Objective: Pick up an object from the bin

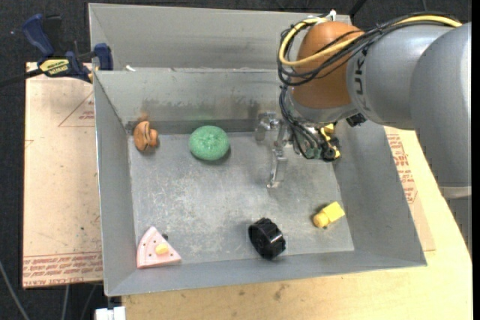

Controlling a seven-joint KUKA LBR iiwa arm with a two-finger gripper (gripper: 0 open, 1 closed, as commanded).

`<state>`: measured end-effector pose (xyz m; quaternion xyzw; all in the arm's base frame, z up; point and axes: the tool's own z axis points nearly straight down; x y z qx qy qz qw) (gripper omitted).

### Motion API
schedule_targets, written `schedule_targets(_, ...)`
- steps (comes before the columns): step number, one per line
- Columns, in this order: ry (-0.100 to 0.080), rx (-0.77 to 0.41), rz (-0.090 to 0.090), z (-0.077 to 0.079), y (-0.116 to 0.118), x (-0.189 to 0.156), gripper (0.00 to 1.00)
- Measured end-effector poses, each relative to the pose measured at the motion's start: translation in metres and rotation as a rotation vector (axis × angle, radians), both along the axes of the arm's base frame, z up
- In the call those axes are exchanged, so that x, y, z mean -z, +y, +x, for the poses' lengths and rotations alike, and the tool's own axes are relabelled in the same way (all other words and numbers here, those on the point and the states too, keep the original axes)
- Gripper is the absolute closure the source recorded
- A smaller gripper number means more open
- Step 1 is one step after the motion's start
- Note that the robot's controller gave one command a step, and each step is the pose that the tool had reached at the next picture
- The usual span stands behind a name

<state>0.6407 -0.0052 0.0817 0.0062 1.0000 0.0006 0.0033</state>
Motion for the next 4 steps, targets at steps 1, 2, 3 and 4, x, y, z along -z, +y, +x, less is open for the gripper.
schedule_targets(1,0.006,-0.024,0.0,-0.001,0.011,0.022,0.0)
schedule_targets(2,0.004,0.0,0.0,0.008,0.004,0.004,0.0)
schedule_targets(3,0.012,0.012,0.001,0.001,-0.002,-0.008,0.0)
schedule_targets(4,0.0,0.02,-0.002,-0.002,0.022,-0.045,0.0)
